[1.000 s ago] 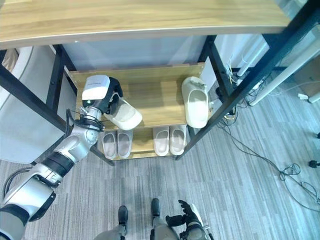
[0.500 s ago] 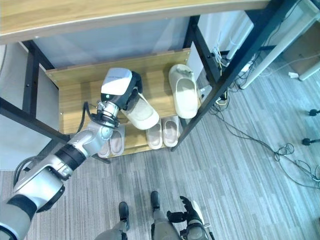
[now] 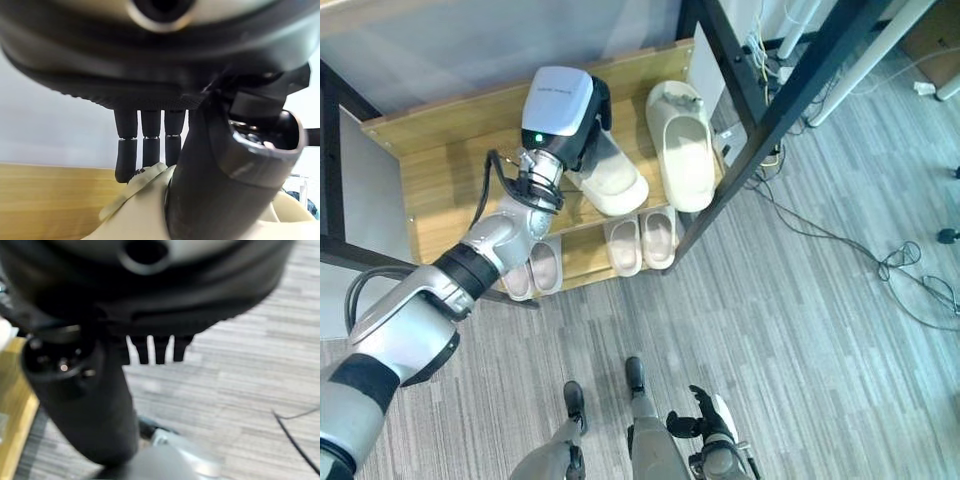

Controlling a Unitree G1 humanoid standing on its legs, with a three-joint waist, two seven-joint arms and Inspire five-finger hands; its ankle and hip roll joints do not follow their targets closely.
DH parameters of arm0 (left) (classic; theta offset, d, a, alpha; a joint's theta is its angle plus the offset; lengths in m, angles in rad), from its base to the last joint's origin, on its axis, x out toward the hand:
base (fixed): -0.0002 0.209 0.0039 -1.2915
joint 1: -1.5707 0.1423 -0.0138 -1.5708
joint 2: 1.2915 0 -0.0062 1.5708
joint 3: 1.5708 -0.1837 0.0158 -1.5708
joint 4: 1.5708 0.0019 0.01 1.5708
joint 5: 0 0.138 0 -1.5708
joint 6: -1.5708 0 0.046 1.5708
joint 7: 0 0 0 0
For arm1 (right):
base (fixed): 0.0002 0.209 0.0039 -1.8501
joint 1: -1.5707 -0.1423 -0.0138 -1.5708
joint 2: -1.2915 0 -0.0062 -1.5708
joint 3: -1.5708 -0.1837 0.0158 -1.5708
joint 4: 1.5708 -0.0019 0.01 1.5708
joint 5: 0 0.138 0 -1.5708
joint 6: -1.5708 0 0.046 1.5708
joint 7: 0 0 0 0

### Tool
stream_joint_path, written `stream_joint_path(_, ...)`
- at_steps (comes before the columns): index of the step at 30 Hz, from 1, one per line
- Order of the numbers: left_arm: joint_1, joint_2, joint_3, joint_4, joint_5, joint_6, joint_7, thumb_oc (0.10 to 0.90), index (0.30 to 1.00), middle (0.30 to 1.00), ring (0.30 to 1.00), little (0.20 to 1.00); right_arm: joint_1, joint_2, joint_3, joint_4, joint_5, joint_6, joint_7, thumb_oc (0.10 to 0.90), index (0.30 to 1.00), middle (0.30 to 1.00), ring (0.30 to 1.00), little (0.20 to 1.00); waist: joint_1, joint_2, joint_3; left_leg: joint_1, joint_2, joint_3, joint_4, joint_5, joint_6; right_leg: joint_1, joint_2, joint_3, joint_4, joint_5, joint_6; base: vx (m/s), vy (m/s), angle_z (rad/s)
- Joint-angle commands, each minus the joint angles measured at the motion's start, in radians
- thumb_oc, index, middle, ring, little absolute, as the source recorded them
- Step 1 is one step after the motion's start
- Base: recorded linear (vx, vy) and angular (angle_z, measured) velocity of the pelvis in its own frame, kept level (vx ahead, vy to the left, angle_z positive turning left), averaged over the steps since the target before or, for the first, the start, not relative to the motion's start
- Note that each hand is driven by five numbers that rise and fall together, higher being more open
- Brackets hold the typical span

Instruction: Arrange the slippers neatly on the shoe rack.

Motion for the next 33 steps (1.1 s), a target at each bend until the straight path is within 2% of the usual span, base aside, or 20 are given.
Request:
stream_joint_path(1, -0.214, -0.052, 0.051, 0.081, -0.006, -0.017, 0.066, 0.4, 0.3, 0.3, 0.3, 0.3, 0.011, -0.04, 0.014, 0.005, 0.009, -0.024, -0.01, 0.8, 0.9, 0.9, 0.9, 0.9, -0.016, -0.002, 0.018, -0.021, -0.025, -0.008, 0.002, -0.054, -0.018, 0.061, -0.02, -0.008, 0.006, -0.136, 0.098, 0.0, 0.0, 0.0)
stream_joint_path(3, -0.212, -0.073, 0.053, 0.083, -0.009, -0.019, 0.069, 0.4, 0.3, 0.3, 0.3, 0.3, 0.01, -0.039, 0.018, 0.006, 0.005, -0.025, -0.013, 0.8, 0.9, 0.9, 0.9, 0.9, -0.017, -0.001, 0.019, -0.022, -0.025, -0.008, 0.002, -0.054, -0.018, 0.058, -0.022, -0.005, 0.007, -0.134, 0.098, 0.0, 0.0, 0.0)
stream_joint_path(4, -0.213, -0.083, 0.058, 0.084, -0.013, -0.019, 0.075, 0.621, 0.632, 0.632, 0.632, 0.632, 0.011, -0.038, 0.021, 0.007, 0.002, -0.025, -0.012, 0.8, 0.9, 0.9, 0.9, 0.9, -0.017, 0.0, 0.02, -0.024, -0.025, -0.006, 0.002, -0.055, -0.017, 0.055, -0.021, -0.004, 0.006, -0.133, 0.098, 0.0, 0.0, 0.0)
stream_joint_path(5, -0.209, -0.086, 0.061, 0.087, -0.017, -0.019, 0.076, 0.8, 0.9, 0.9, 0.9, 0.9, 0.011, -0.037, 0.022, 0.008, 0.001, -0.025, -0.012, 0.8, 0.9, 0.9, 0.9, 0.9, -0.018, 0.001, 0.02, -0.024, -0.025, -0.005, 0.002, -0.055, -0.018, 0.055, -0.021, -0.003, 0.006, -0.133, 0.098, 0.0, 0.0, 0.0)
stream_joint_path(17, -0.159, -0.152, 0.117, 0.12, -0.16, -0.059, 0.075, 0.8, 0.9, 0.9, 0.9, 0.9, 0.005, -0.035, 0.014, 0.029, 0.008, -0.012, -0.005, 0.8, 0.9, 0.9, 0.9, 0.9, -0.013, 0.007, -0.004, 0.007, -0.028, 0.0, 0.002, -0.058, -0.018, 0.082, -0.017, -0.001, 0.006, -0.136, 0.094, 0.0, -0.002, -0.01)
stream_joint_path(25, -0.075, -0.158, 0.146, 0.068, -0.182, -0.072, 0.082, 0.8, 0.9, 0.9, 0.9, 0.9, 0.008, -0.02, 0.014, 0.048, 0.011, -0.004, 0.001, 0.8, 0.9, 0.9, 0.9, 0.9, -0.002, 0.006, -0.012, 0.03, -0.027, -0.007, 0.002, -0.058, -0.018, 0.106, -0.013, -0.005, 0.005, -0.143, 0.092, 0.0, 0.0, 0.0)
stream_joint_path(33, -0.055, -0.162, 0.123, 0.075, -0.153, -0.077, 0.049, 0.8, 0.9, 0.9, 0.9, 0.9, 0.004, -0.016, 0.008, 0.072, 0.013, 0.007, 0.009, 0.8, 0.9, 0.9, 0.9, 0.9, 0.005, -0.001, -0.028, 0.036, -0.023, -0.01, 0.002, -0.056, -0.015, 0.114, -0.012, -0.006, 0.005, -0.144, 0.091, 0.0, 0.0, 0.0)
